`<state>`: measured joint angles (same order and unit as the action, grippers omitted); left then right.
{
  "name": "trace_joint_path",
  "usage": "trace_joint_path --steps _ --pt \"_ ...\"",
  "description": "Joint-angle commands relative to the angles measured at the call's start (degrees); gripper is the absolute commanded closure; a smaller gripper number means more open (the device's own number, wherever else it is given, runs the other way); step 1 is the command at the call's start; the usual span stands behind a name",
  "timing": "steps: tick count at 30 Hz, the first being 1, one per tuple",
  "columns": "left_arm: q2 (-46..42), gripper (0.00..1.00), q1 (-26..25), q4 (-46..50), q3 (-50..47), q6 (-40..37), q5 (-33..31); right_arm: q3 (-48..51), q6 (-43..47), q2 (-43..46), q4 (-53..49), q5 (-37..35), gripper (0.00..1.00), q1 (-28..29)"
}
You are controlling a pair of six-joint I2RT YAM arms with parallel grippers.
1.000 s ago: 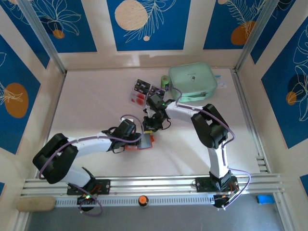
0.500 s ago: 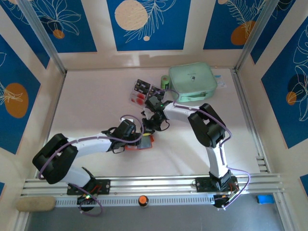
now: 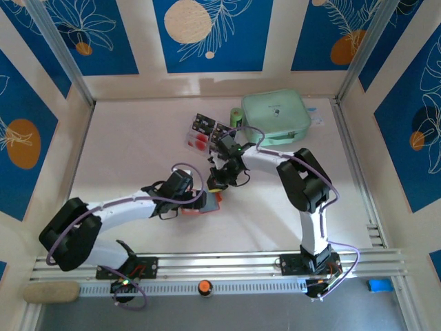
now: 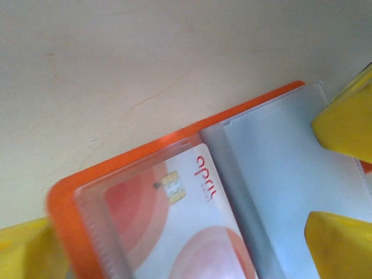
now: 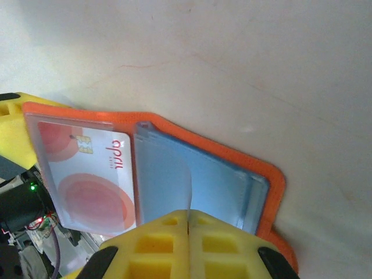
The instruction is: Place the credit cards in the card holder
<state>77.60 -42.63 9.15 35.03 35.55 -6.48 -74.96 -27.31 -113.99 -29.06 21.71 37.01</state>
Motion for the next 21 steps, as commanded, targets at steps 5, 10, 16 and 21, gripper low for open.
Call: trace_joint_path --steps 5,10,16,21 --pt "-3.54 0.00 -0.31 2.73 1.46 1.14 0.46 2.19 6.23 4.66 -4.77 1.88 1.00 -3.07" --pt "-3.10 0.00 -0.35 3.42 1.79 1.48 -0.35 4.56 6.45 7.47 -5.25 1.63 1.00 -5.14" --pt "-1.89 0.00 -0.30 3.70 2.68 1.46 -1.25 7.76 4.27 11.19 -4.57 1.43 1.00 -6.08" --pt "-2.18 0.00 -0.26 4.02 2.79 1.50 -2.28 8.58 0.88 12.21 -2.58 3.25 0.86 -4.82"
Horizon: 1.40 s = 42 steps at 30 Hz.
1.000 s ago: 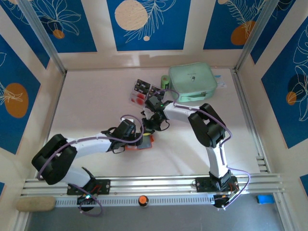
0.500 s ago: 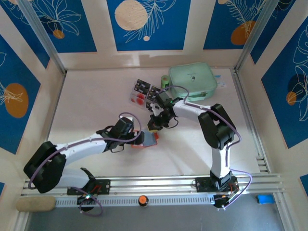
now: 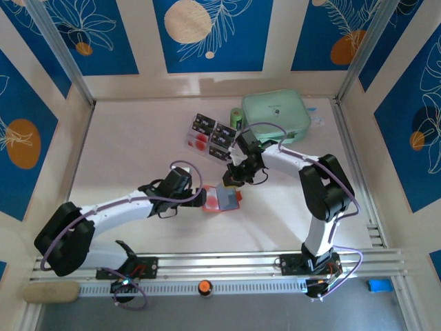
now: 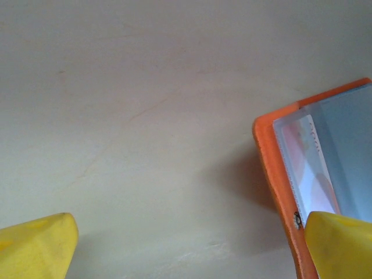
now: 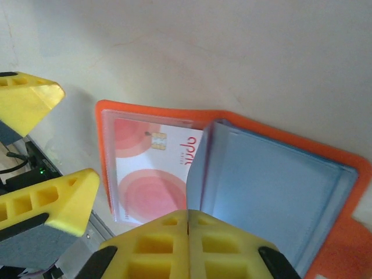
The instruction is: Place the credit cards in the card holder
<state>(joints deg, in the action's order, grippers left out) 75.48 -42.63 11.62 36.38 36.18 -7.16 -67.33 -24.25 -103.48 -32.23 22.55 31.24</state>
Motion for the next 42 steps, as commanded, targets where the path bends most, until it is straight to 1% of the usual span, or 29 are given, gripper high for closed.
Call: trace_joint_path --steps 1,2,5,12,17,22,26,31,34,37,39,42 --pt "-0.31 0.00 -0.20 1.75 1.41 0.82 -2.01 1.04 -2.97 1.85 1.25 2.80 0.80 1.43" --pt "-0.57 0.00 -0.15 1.91 1.37 0.85 -2.31 0.99 -3.70 1.88 1.89 3.44 0.75 2.02" --pt "-1.58 0.00 0.17 2.19 1.15 0.82 -3.14 0.33 -5.49 1.45 2.93 4.30 0.67 3.91" --pt "-6.18 0.00 0.71 2.66 -0.28 0.74 -5.56 -0.78 -11.14 0.22 6.32 5.23 0.59 6.89" --pt "-10.15 0.00 1.13 2.34 -2.12 0.57 -6.29 -1.76 -14.71 -2.88 9.15 6.67 0.57 7.25" --pt "-11.92 0.00 1.50 1.61 -3.64 0.12 -5.18 -2.78 -16.98 -6.36 11.08 7.65 0.57 7.03" --pt "-11.40 0.00 1.76 0.71 -4.32 -0.30 -3.48 -2.78 -18.92 -8.32 12.97 9.17 0.57 6.57" --pt "-9.14 0.00 1.94 0.03 -3.95 -1.21 -1.59 -2.32 -19.83 -7.95 14.29 9.97 0.57 6.04" --pt "-7.85 0.00 1.99 -0.47 -3.61 -1.81 -0.74 -1.95 -19.69 -6.73 14.24 9.58 0.58 5.46" --pt "-6.79 0.00 1.94 -0.86 -3.38 -2.34 -0.06 -1.07 -19.43 -5.95 14.03 9.04 0.62 4.59" --pt "-6.22 0.00 1.94 -1.20 -3.41 -2.44 0.34 -0.23 -19.37 -5.72 14.20 8.92 0.69 4.04" --pt "-5.71 0.00 1.94 -1.51 -3.31 -2.49 0.83 0.81 -19.34 -5.98 14.47 9.00 0.85 3.56"
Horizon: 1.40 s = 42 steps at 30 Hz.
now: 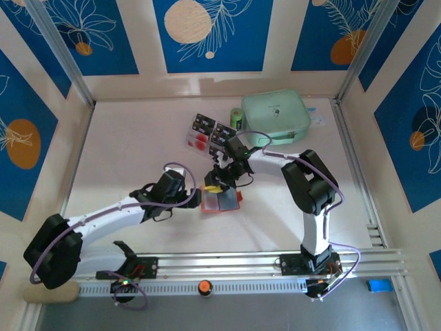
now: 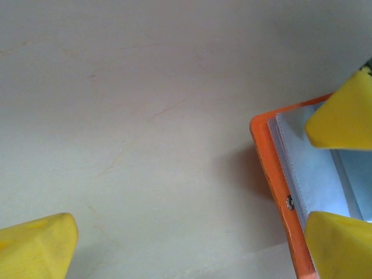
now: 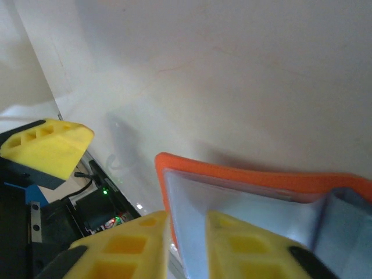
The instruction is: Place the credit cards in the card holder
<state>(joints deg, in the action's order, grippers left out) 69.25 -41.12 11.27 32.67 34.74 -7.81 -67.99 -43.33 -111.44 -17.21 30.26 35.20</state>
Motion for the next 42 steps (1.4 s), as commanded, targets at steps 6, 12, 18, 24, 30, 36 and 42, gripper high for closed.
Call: trace_joint_path --steps 6,12,18,24,30,36,42 --pt "1.25 0.00 0.44 -1.88 0.57 -1.57 2.80 2.07 -0.53 0.20 0.24 1.65 0.97 0.03" --pt "2.24 0.00 0.45 -2.09 0.65 -1.38 3.13 1.03 -0.57 -1.74 -0.40 1.55 0.97 0.92" --pt "2.92 0.00 0.46 -2.77 0.99 -1.32 3.48 0.71 -0.18 -0.72 -1.22 1.25 0.95 0.92" --pt "4.96 0.00 0.43 -4.36 1.22 -1.32 4.64 -0.17 -0.22 -0.85 -1.60 1.30 0.94 1.01" --pt "6.84 0.00 0.43 -5.40 0.47 -1.70 5.35 -0.82 -0.42 -0.54 -1.76 1.33 0.94 1.03" --pt "6.67 0.00 0.43 -5.78 0.10 -1.50 5.52 -0.92 -0.53 -0.61 -1.77 1.07 0.94 1.36" --pt "5.48 0.00 0.43 -8.30 -0.58 -1.91 7.20 -0.99 -0.61 -1.38 -1.64 0.94 0.94 1.67"
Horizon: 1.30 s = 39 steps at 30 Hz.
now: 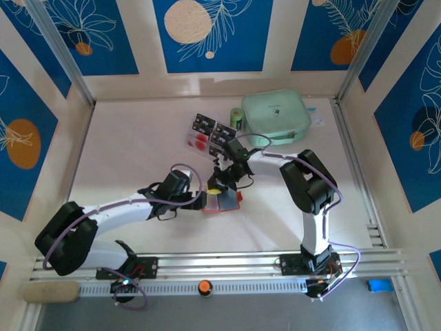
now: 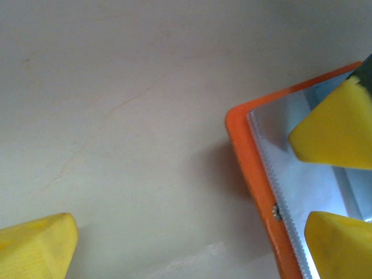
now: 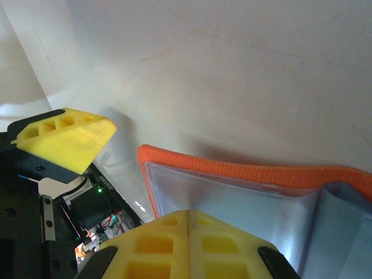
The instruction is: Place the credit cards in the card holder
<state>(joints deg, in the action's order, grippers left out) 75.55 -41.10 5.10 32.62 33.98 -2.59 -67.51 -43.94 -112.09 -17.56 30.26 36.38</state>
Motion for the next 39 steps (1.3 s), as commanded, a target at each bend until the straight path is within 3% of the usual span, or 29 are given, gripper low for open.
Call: trace_joint_path --steps 1,15,22,25,32,39 --pt "-0.39 0.00 0.41 -2.52 -0.52 -1.19 2.55 -1.44 0.00 -0.86 -1.25 0.95 0.94 0.47" --pt "4.16 0.00 0.45 -2.91 -1.35 -2.60 3.56 -3.19 -0.68 -0.86 -1.22 1.32 0.94 0.71" --pt "3.58 0.00 0.43 -1.62 -2.86 -2.42 0.67 -6.81 1.68 3.35 -5.47 -0.93 0.94 -1.99" --pt "2.90 0.00 0.42 -1.35 -3.44 -2.25 -0.28 -10.59 5.72 5.56 -10.05 -5.02 0.93 -4.27" --pt "3.41 0.00 0.45 -1.37 -3.97 -2.42 -0.86 -23.61 19.53 5.22 -22.55 -21.70 0.71 -6.78" --pt "4.68 0.00 0.43 -2.20 -4.14 -2.28 -0.86 -34.37 31.51 -0.67 -28.28 -34.67 0.67 -5.00"
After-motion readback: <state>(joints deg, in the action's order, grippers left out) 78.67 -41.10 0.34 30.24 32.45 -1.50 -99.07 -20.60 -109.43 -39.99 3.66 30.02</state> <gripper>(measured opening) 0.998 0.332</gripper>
